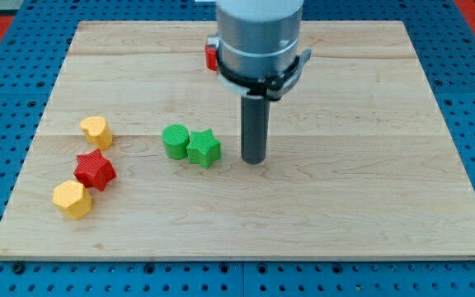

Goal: Push the blue cube downwards

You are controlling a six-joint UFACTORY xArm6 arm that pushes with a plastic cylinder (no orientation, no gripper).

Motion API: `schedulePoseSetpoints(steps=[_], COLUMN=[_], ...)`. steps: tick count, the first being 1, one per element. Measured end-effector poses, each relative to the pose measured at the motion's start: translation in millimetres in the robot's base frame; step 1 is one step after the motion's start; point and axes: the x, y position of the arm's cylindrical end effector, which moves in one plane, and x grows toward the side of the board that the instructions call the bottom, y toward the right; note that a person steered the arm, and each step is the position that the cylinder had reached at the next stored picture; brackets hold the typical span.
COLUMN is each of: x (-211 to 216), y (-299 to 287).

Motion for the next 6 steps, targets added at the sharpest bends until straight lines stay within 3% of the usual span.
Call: schedulePoseSetpoints(steps=[1, 3, 4, 5, 6], x=[-14.6, -39.8, -87.0, -151.8, -223.8], y=[-51.1, -50.8, 38.7, 76.1, 78.0])
